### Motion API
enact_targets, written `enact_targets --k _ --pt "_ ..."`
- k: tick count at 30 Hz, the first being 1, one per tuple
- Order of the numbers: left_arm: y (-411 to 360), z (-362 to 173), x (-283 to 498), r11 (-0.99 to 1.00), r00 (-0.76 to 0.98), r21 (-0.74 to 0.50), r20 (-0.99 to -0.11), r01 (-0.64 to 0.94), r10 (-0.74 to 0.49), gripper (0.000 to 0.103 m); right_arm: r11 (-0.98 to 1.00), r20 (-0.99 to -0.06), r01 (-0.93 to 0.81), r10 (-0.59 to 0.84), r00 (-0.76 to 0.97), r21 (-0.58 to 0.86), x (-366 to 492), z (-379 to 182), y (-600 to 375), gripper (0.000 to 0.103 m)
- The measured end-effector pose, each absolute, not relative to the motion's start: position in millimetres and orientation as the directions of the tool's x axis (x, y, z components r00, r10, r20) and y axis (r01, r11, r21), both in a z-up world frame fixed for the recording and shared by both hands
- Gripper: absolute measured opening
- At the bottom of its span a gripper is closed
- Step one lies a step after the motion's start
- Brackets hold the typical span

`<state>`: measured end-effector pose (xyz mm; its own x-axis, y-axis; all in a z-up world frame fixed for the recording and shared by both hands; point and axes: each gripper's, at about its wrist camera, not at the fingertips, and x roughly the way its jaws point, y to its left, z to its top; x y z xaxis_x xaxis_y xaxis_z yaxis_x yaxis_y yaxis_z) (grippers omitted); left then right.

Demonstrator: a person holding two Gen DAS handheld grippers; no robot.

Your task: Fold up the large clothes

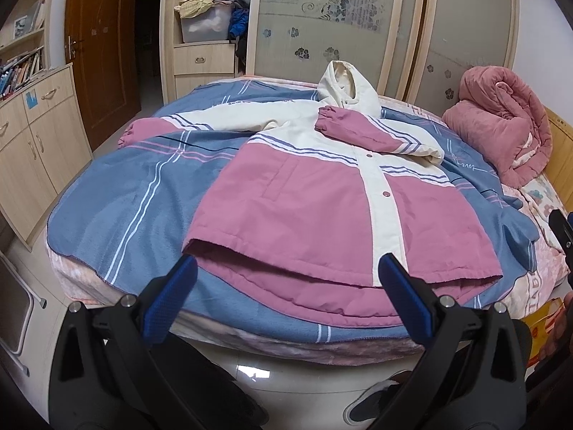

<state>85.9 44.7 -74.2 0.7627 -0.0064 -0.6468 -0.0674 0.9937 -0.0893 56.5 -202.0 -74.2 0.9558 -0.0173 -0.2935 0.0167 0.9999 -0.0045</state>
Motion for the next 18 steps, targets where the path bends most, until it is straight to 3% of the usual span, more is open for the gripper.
enact_targets --k 11,14,18 --pt "39.8 -82.6 98.0 0.995 0.745 -0.096 -0.664 -0.011 -0.056 0.101 1.000 -0.312 0.008 -0.004 0.950 0.011 67.2 -84.7 -203.2 0.102" --pt "42.0 -85.9 112.9 0.982 0.753 -0.184 -0.640 0.042 -0.152 0.101 0.999 -0.311 -0.015 0.024 0.950 0.033 71.9 -95.0 -207.9 0.102" --pt "60.4 -94.7 160.8 0.910 0.686 -0.412 -0.647 0.054 -0.333 0.101 0.998 -0.319 -0.037 0.053 0.946 0.056 80.8 -112.1 -215.2 0.102"
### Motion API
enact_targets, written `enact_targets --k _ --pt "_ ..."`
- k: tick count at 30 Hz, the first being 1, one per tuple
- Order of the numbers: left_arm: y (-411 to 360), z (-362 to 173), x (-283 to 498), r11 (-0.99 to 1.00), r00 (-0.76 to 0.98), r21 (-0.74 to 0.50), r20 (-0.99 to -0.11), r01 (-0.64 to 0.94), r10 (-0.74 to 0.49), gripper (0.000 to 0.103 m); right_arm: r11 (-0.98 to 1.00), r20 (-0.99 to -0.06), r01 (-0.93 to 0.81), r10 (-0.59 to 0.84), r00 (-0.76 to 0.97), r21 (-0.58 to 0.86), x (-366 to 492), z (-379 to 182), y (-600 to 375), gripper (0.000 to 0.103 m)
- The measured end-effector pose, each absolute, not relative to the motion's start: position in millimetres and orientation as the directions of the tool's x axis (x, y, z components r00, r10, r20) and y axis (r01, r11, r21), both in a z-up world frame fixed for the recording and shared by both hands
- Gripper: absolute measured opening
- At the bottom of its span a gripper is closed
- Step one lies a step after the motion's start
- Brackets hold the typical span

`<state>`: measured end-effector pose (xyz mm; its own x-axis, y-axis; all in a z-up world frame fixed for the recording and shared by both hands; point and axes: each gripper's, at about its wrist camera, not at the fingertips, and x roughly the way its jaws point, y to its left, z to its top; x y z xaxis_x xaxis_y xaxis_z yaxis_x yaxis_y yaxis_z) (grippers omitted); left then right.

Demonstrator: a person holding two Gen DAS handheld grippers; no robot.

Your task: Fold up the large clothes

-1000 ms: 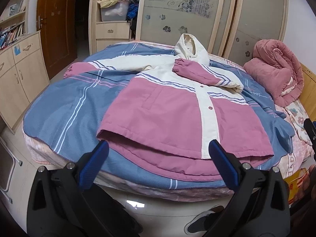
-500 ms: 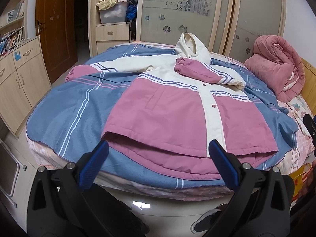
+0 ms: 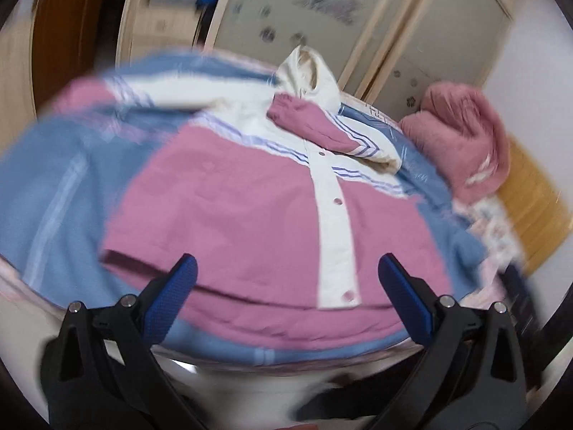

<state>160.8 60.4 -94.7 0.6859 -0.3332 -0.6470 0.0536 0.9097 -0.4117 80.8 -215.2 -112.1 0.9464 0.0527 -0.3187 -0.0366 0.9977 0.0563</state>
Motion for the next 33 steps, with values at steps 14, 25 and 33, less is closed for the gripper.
enact_targets --k 14,25,33 --pt "13.9 -69.9 472.4 0.989 0.637 -0.056 -0.760 0.138 -0.132 0.100 0.974 -0.261 -0.151 0.193 0.946 0.170 122.6 -176.5 -246.8 0.102" --pt "-47.7 -150.2 668.1 0.978 0.555 0.158 -0.830 0.135 0.057 0.075 0.931 -0.279 -0.252 0.324 0.904 0.265 153.8 -196.1 -249.5 0.102" --pt "-60.8 -159.9 687.0 0.985 0.567 0.126 -0.823 0.118 0.037 0.022 0.921 -0.304 -0.257 0.345 0.888 0.293 163.5 -200.6 -247.7 0.102"
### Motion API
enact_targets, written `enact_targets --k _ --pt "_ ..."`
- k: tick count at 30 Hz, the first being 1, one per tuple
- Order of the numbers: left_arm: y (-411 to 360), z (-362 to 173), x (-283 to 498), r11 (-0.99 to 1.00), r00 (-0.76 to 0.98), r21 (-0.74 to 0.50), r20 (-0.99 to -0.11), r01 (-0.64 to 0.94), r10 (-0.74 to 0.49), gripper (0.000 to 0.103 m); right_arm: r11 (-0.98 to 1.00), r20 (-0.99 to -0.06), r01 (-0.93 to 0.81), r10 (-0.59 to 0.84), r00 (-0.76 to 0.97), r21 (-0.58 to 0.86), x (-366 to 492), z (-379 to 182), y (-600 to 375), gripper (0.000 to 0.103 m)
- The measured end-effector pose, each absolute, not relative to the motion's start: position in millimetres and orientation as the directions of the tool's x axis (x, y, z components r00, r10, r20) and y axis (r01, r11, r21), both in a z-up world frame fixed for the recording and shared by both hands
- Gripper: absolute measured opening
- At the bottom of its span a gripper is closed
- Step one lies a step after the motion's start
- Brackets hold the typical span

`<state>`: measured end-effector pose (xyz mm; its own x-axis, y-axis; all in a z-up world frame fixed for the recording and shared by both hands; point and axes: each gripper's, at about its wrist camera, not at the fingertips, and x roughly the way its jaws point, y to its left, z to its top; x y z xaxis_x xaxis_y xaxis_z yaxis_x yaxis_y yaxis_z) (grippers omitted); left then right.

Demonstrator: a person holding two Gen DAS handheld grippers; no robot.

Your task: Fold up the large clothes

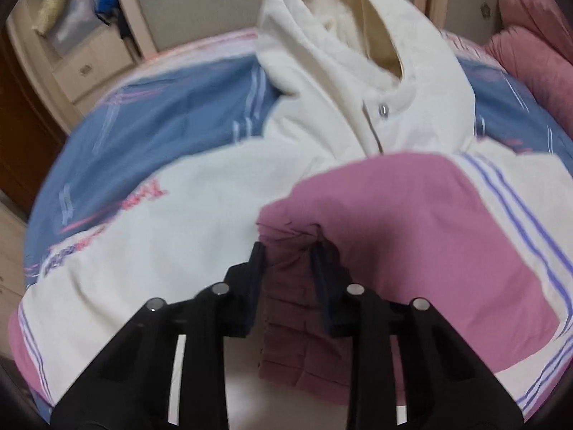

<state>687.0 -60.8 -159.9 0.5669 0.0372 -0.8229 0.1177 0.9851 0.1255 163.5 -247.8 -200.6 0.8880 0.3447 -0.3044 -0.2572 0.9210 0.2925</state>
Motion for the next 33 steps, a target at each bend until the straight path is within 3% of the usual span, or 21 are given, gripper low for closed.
enact_targets --k 1,2,7,17,19,20,22,23,24,28,30,33 --pt "-61.6 -156.1 683.3 0.983 0.579 0.141 -0.814 0.121 0.045 0.008 0.920 -0.307 -0.257 0.346 0.887 0.295 164.3 -201.2 -247.6 0.102" --pt "-61.5 -151.0 676.1 0.977 0.595 0.175 -0.800 0.119 0.071 0.004 0.919 -0.310 -0.257 0.349 0.884 0.299 164.9 -201.9 -247.5 0.102" --pt "-42.4 -138.8 639.2 0.968 0.630 0.238 -0.764 0.078 0.138 0.004 0.917 -0.318 -0.260 0.355 0.879 0.303 166.1 -203.5 -247.8 0.102" --pt "-3.3 -160.5 629.7 0.957 0.578 0.289 -0.785 0.022 0.224 0.005 0.913 -0.334 -0.274 0.372 0.866 0.303 168.8 -207.2 -243.6 0.102" --pt "-8.5 -164.8 630.3 0.935 0.595 0.353 -0.757 0.024 0.270 0.016 0.911 -0.337 -0.275 0.374 0.864 0.307 169.7 -207.7 -244.0 0.102" --pt "-9.5 -166.5 631.4 0.922 0.600 0.387 -0.739 0.005 0.307 0.026 0.911 -0.337 -0.273 0.373 0.864 0.309 169.8 -208.0 -244.7 0.102" --pt "-6.6 -165.4 632.1 0.905 0.608 0.422 -0.707 -0.048 0.362 0.076 0.910 -0.335 -0.270 0.372 0.865 0.314 169.7 -207.5 -245.7 0.102" --pt "-3.9 -162.5 630.9 0.899 0.619 0.432 -0.688 -0.068 0.378 0.085 0.911 -0.335 -0.267 0.369 0.867 0.314 170.1 -207.2 -246.0 0.102" --pt "-0.4 -157.4 628.1 0.904 0.633 0.422 -0.682 -0.068 0.366 0.090 0.913 -0.335 -0.262 0.365 0.869 0.314 170.2 -206.8 -246.5 0.102" --pt "15.5 -126.0 594.3 0.937 0.675 0.343 -0.678 -0.057 0.289 0.093 0.916 -0.328 -0.252 0.352 0.877 0.311 168.1 -205.3 -247.4 0.102" --pt "26.0 -96.4 543.8 0.969 0.737 0.242 -0.644 -0.058 0.205 0.100 0.920 -0.320 -0.247 0.343 0.883 0.305 165.7 -203.9 -247.4 0.102" --pt "38.0 -66.1 454.7 0.993 0.809 0.113 -0.580 -0.040 0.099 0.101 0.928 -0.314 -0.230 0.321 0.894 0.294 161.5 -202.0 -247.8 0.102"
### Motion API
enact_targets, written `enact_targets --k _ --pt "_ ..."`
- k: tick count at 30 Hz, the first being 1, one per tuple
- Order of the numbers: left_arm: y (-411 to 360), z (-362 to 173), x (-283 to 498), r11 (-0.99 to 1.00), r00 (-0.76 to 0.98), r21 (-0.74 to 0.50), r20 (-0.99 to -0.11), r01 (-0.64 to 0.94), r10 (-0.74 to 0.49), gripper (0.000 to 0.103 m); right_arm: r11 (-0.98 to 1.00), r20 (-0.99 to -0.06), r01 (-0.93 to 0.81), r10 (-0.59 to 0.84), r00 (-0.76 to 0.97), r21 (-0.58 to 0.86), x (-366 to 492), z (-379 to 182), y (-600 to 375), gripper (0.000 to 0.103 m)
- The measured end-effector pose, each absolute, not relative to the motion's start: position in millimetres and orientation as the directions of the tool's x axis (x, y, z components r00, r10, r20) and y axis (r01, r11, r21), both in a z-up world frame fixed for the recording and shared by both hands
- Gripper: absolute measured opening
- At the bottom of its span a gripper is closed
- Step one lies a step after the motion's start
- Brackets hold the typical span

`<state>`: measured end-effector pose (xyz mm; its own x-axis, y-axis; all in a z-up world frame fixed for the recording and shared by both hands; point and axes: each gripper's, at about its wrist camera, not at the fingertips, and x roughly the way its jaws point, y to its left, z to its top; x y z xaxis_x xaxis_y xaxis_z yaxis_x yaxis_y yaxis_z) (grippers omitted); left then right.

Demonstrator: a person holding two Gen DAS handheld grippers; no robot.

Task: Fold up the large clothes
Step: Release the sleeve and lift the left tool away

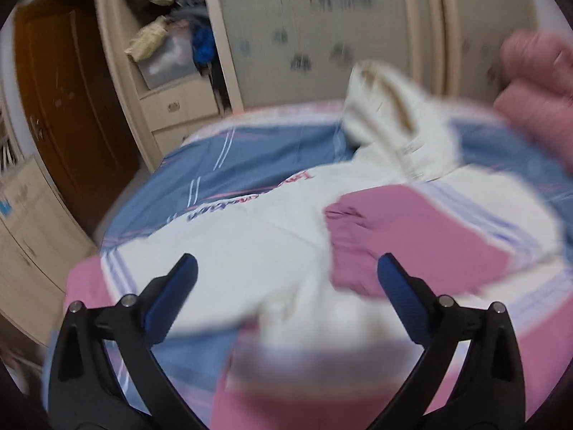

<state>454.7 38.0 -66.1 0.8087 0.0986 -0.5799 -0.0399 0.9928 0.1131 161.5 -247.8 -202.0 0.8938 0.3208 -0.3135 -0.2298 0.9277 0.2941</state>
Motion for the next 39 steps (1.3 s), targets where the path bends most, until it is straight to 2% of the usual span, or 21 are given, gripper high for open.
enact_targets --k 3,6,13,23,39 --pt "46.7 -58.0 365.6 1.000 0.814 0.011 -0.581 -0.013 0.017 0.101 0.935 -0.316 -0.213 0.302 0.900 0.285 158.9 -201.5 -247.7 0.102" --pt "49.0 -63.4 290.2 0.999 0.794 -0.031 -0.607 0.015 -0.031 0.101 0.944 -0.326 -0.193 0.277 0.904 0.267 155.0 -200.5 -247.0 0.102" --pt "48.7 -67.1 164.3 0.997 0.823 -0.076 -0.568 -0.024 -0.023 0.101 0.975 -0.344 -0.113 0.174 0.923 0.190 128.3 -172.6 -238.3 0.102" --pt "50.8 -55.8 114.7 0.996 0.862 -0.090 -0.505 -0.012 -0.035 0.101 0.990 -0.308 -0.073 0.108 0.945 0.122 80.1 -116.6 -226.0 0.102" --pt "66.1 -54.2 89.3 0.993 0.867 -0.120 -0.496 -0.014 -0.048 0.101 0.991 -0.289 -0.077 0.106 0.952 0.107 56.3 -107.7 -214.5 0.102"
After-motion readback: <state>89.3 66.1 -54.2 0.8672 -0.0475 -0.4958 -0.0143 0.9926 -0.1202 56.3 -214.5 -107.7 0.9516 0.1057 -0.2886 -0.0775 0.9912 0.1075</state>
